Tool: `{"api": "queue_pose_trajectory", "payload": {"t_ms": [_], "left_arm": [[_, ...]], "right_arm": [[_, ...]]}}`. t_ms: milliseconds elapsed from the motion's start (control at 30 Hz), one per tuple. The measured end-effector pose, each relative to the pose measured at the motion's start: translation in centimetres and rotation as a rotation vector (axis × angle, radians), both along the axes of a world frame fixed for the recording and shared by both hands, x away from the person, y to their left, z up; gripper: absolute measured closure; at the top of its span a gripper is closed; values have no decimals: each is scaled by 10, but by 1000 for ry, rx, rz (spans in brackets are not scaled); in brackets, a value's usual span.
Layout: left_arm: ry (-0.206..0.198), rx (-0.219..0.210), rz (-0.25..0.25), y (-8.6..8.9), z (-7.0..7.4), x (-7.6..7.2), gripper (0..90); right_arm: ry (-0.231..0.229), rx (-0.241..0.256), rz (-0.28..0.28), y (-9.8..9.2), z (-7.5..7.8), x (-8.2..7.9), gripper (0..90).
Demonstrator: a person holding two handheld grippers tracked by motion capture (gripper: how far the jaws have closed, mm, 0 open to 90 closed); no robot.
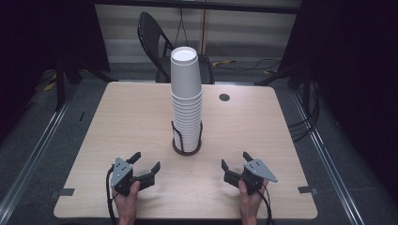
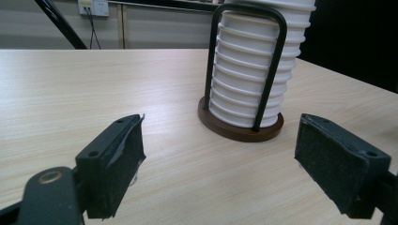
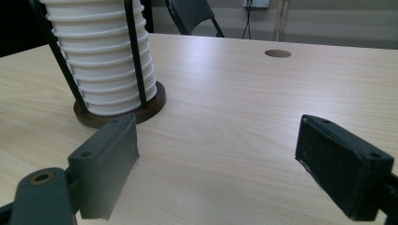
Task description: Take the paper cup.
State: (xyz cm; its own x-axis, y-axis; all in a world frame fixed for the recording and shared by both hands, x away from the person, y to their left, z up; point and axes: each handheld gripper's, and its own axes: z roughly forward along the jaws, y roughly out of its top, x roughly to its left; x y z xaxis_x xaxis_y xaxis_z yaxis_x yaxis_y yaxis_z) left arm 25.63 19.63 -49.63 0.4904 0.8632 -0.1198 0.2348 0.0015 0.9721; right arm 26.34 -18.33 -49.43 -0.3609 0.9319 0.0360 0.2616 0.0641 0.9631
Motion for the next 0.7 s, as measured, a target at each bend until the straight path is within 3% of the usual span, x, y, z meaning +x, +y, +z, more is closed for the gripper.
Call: {"api": "queue_pose_trajectory", "payload": {"t_ms": [233,400,700], "left_arm": [[12,5,-24,-2,5,0,158],[11,-8,-52,-6,13,-1,157],[28,7,-105,-10,23,3,164]], "right_arm": [[-27,14,-14,-1,0,-3,128],[-24,15,-19,-1,0,-2,130],[-17,14,-16,-1,0,-2,131]]}}
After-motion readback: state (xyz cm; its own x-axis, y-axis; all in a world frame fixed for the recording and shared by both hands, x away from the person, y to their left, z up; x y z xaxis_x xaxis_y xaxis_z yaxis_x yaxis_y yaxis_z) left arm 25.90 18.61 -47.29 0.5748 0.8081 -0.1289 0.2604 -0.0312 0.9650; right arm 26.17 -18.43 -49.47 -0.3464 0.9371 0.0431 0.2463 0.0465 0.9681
